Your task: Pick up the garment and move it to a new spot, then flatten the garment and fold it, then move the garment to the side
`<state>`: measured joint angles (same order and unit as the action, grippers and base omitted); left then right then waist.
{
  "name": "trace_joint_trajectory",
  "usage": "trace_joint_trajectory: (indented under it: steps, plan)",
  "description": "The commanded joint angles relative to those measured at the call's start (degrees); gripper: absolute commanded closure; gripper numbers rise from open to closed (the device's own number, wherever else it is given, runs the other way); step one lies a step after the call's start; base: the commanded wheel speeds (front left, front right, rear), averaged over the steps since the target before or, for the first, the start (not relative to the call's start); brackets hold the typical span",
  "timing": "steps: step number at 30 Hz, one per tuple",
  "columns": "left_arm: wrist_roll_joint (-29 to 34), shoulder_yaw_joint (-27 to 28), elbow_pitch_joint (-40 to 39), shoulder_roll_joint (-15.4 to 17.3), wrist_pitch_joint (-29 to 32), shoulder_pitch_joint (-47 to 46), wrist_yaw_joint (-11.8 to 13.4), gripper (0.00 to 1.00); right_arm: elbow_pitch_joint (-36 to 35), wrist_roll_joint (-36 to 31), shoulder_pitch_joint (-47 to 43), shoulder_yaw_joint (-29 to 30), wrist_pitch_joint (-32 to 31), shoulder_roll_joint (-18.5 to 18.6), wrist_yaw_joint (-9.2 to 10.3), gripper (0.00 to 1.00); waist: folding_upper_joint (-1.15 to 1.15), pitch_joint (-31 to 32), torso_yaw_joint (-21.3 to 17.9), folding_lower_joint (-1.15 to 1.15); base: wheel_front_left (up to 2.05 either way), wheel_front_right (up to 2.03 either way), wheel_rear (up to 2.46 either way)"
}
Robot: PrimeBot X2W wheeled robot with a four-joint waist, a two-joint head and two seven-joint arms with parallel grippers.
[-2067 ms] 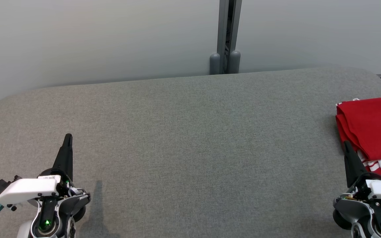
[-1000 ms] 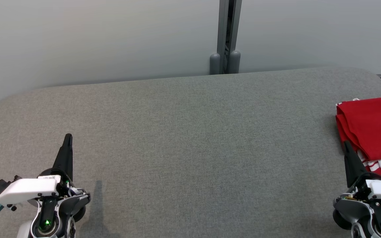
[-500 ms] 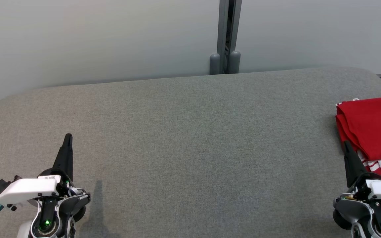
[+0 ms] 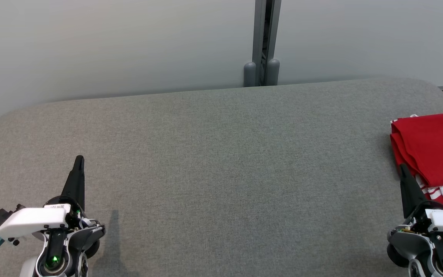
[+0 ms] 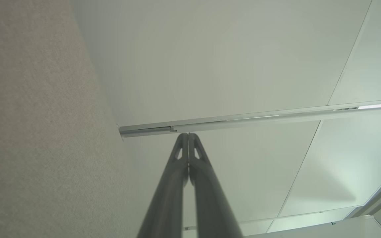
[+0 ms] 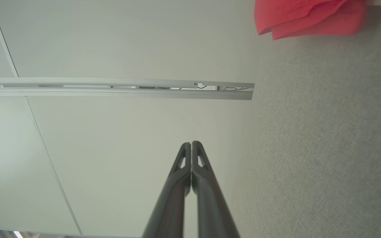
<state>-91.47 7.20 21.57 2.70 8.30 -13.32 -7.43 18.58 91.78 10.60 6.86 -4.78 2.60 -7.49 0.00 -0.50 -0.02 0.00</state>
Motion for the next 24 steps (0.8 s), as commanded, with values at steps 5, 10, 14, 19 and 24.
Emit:
trace_joint_trajectory:
  steps: [5, 10, 14, 19, 24]
  plan:
    - [-0.1, 0.2, -0.03, 0.34, 0.08, -0.8, -0.24, 1.0, -0.04, 0.27, 0.35, 0.09, -0.34, 0.53, 0.0, 1.0, 0.0, 0.0, 0.0, 0.0, 0.0, 0.0, 0.0]
    - [-0.11, 0.2, -0.03, 0.33, 0.08, -0.8, -0.24, 1.0, -0.04, 0.27, 0.35, 0.08, -0.35, 0.53, 0.0, 1.0, 0.0, 0.0, 0.0, 0.0, 0.0, 0.0, 0.0]
    - [-0.1, 0.2, -0.03, 0.33, 0.08, -0.8, -0.24, 1.0, -0.04, 0.27, 0.35, 0.09, -0.34, 0.53, 0.0, 1.0, 0.0, 0.0, 0.0, 0.0, 0.0, 0.0, 0.0]
    - [-0.1, 0.2, -0.03, 0.33, 0.08, -0.8, -0.24, 1.0, -0.04, 0.27, 0.35, 0.08, -0.35, 0.53, 0.0, 1.0, 0.0, 0.0, 0.0, 0.0, 0.0, 0.0, 0.0]
    - [-0.1, 0.2, -0.03, 0.33, 0.08, -0.8, -0.24, 1.0, -0.04, 0.27, 0.35, 0.09, -0.35, 0.53, 0.0, 1.0, 0.0, 0.0, 0.0, 0.0, 0.0, 0.0, 0.0]
